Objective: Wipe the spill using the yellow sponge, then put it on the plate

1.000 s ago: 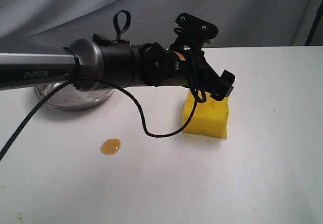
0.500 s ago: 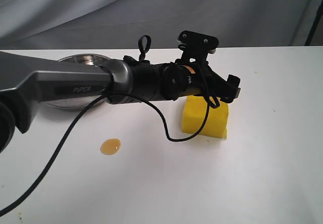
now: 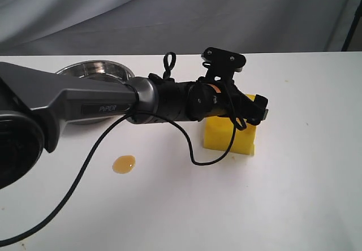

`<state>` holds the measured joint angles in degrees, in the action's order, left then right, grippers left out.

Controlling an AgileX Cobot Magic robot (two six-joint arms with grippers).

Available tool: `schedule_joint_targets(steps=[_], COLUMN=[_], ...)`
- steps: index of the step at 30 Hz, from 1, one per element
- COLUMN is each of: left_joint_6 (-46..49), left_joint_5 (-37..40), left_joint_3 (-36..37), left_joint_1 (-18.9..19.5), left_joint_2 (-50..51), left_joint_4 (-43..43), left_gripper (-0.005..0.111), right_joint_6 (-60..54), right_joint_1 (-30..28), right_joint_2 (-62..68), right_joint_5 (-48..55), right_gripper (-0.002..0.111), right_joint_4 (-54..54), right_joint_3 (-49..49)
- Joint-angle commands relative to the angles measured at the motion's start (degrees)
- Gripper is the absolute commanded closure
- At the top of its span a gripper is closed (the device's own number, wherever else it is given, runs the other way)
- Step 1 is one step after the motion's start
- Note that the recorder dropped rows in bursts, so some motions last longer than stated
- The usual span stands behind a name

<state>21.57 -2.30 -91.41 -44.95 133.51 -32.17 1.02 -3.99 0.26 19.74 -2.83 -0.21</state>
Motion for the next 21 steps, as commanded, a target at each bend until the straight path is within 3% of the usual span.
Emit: schedule_joint_targets(steps=[1, 21], left_joint_6=[-0.31, -0.6], left_joint_5=[0.42, 0.66], left_joint_3=[-0.26, -0.26], left_joint_1=[-0.39, -0.39], left_joint_2=[0.08, 2.67], left_joint_4=[-0.47, -0.47], left_gripper=[0.003, 0.003], right_joint_6=[-0.55, -0.55], right_joint_1=[0.04, 0.04], right_joint_2=[-0.26, -0.26], right_joint_5=[-0.13, -0.13], right_gripper=[0.108, 0.108], right_joint_4=[0.25, 0.25], right_joint_3=[0.21, 0.21])
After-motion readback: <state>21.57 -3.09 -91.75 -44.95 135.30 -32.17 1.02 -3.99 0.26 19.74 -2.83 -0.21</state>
